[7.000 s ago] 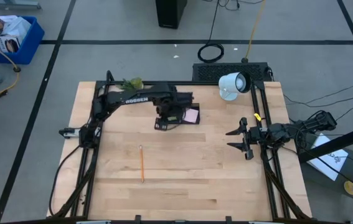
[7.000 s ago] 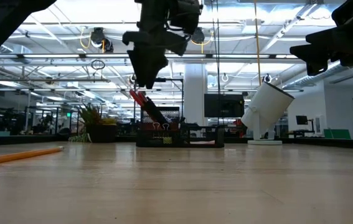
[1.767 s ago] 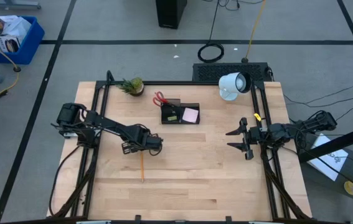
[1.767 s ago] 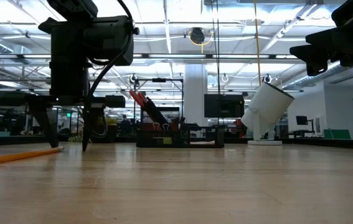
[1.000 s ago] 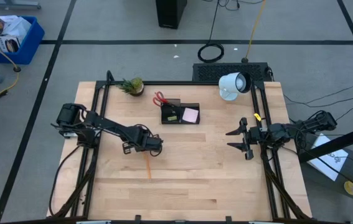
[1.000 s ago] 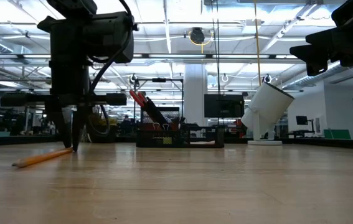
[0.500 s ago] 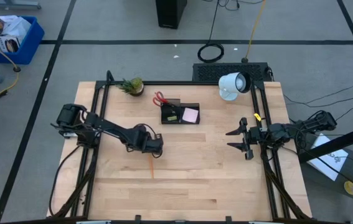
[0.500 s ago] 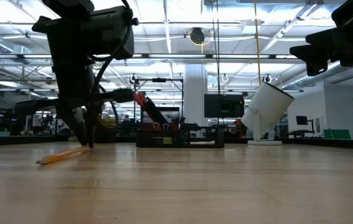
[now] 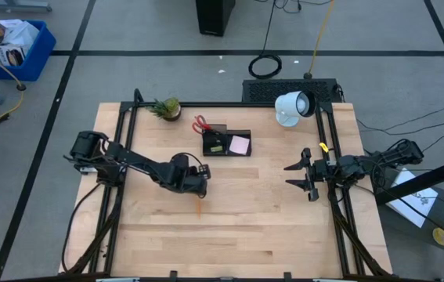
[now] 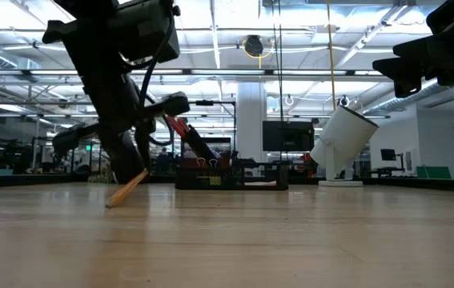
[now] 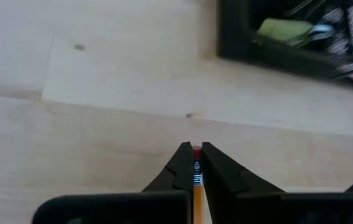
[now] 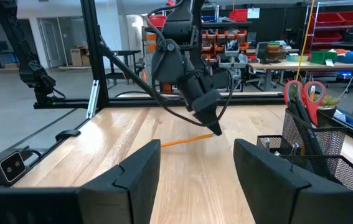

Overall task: Pick and place office supplies into organizer
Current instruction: Put the pencil into the mesh organizer

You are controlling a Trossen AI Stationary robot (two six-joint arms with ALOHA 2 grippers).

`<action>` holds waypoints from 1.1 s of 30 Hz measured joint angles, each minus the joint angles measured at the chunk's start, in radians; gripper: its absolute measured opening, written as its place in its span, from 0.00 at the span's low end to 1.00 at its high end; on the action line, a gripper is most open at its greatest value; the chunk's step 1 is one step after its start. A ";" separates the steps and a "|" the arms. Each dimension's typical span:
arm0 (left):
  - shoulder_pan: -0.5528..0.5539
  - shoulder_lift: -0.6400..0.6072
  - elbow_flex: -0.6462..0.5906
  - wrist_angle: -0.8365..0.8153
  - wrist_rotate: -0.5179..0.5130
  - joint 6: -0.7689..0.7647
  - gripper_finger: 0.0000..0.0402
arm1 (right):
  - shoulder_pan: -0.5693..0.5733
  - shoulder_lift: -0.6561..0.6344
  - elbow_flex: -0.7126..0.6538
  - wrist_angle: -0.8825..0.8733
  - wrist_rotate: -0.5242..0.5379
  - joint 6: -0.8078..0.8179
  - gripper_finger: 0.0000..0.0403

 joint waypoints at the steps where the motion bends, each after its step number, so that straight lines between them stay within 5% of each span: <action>1: -0.005 -0.009 0.000 0.000 -0.016 0.000 0.04 | 0.000 0.000 0.000 0.000 0.000 0.000 0.48; 22: -0.036 -0.223 0.003 0.112 -0.367 0.237 0.04 | 0.000 0.009 0.000 0.000 0.000 0.000 0.48; 33: -0.012 -0.260 0.002 0.517 -0.650 0.769 0.05 | 0.000 0.015 0.000 -0.002 0.000 0.000 0.48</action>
